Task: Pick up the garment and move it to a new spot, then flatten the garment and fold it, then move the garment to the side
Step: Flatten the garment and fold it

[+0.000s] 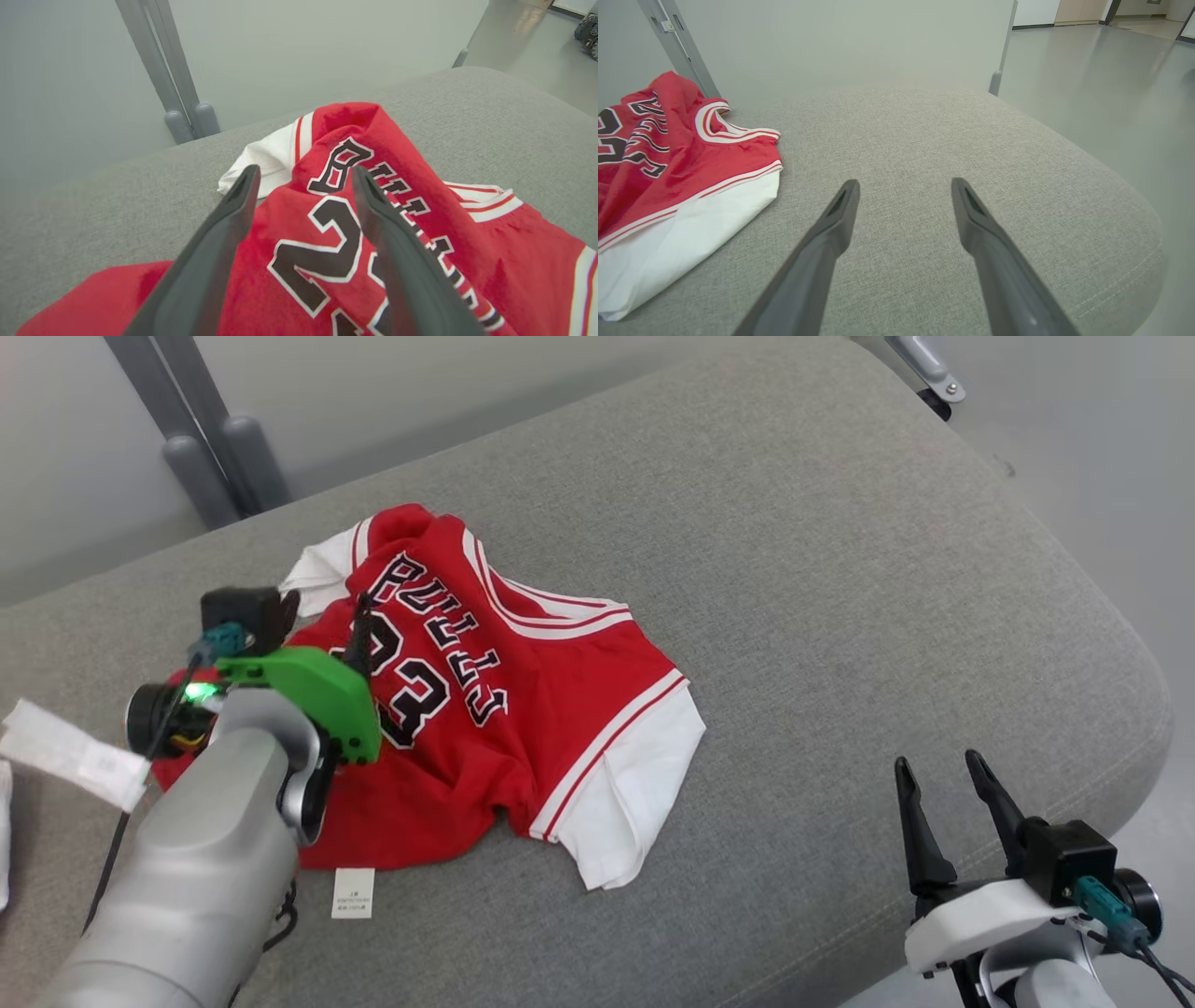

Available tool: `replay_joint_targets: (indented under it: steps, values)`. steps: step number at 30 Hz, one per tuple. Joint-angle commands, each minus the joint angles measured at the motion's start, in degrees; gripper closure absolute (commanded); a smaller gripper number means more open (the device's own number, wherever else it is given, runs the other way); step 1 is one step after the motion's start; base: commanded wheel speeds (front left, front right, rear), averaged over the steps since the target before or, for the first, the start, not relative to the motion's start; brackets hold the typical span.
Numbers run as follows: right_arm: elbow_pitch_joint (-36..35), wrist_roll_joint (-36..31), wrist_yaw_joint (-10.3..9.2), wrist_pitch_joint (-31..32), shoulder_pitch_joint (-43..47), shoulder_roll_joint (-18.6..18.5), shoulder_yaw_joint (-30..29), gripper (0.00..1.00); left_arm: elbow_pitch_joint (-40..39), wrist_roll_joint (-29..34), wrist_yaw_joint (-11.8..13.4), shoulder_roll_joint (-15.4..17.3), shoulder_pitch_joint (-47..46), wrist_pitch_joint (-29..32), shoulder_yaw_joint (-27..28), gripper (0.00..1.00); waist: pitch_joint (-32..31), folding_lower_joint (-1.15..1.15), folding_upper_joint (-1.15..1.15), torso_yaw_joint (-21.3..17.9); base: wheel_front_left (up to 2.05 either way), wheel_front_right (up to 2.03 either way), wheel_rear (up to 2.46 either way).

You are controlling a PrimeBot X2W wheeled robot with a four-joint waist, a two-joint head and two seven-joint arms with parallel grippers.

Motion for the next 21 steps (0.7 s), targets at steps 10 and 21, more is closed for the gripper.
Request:
replay_joint_targets:
  steps: [10, 21]
  values:
    - [-1.1, -0.9, -0.02, -0.2, 5.2, 0.0, -2.2, 0.0, -23.6, -1.7, 8.3, 9.9, 22.0, -1.2, 6.2, 0.0, -4.2, 0.0, 0.0, 6.9, 0.0, 0.0, 0.0]
    - [-1.2, -0.4, -0.02, -0.2, 3.2, -0.1, -1.3, 0.0, -39.8, -1.4, 13.1, 14.4, 33.5, 1.5, 3.9, 0.0, -1.4, 0.0, 0.0, 10.1, 0.0, 0.0, 0.0]
